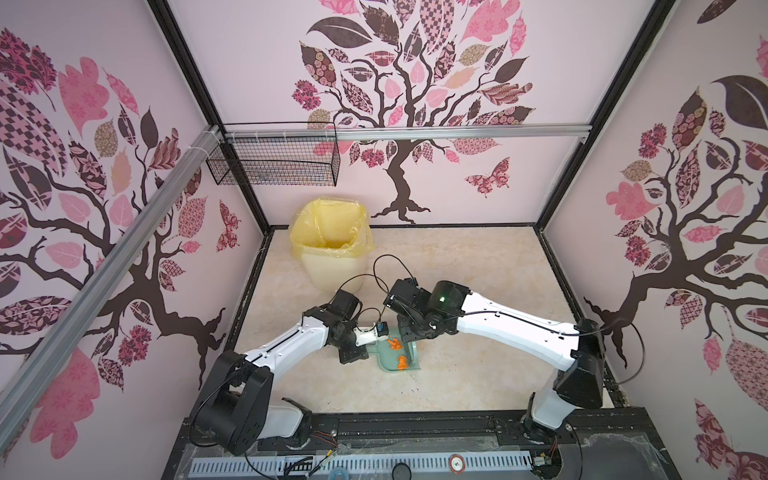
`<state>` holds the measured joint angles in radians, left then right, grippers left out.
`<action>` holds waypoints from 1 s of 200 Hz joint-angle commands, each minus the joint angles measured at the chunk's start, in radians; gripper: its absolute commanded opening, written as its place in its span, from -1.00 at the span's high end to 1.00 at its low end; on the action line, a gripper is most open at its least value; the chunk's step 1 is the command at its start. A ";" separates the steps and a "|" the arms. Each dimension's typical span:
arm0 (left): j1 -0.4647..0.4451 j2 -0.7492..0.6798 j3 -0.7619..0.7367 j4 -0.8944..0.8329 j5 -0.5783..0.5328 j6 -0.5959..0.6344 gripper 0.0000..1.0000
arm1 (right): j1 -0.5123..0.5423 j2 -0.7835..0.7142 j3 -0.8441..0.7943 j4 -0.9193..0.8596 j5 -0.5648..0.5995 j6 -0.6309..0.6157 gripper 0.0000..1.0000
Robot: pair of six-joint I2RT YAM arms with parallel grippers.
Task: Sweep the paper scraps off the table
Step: 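Raise the dustpan toward the bin with the left gripper while the right brush withdraws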
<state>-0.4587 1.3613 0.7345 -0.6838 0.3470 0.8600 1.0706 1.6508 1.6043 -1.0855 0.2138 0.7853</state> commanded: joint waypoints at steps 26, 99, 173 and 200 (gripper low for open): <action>0.002 -0.012 -0.031 0.070 0.063 -0.088 1.00 | -0.055 -0.209 0.047 -0.137 0.080 -0.030 1.00; 0.060 -0.195 0.123 -0.080 0.194 -0.153 1.00 | -0.298 -0.415 -0.112 -0.181 0.150 -0.117 1.00; 0.193 -0.275 0.524 -0.428 0.219 -0.040 1.00 | -0.336 -0.401 -0.302 -0.025 0.118 -0.157 1.00; 0.297 -0.231 0.671 -0.565 0.287 0.035 1.00 | -0.339 -0.398 -0.328 0.006 0.109 -0.170 1.00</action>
<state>-0.2333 1.0973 1.2873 -1.0687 0.5610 0.8104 0.7372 1.2400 1.2892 -1.1275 0.3271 0.6399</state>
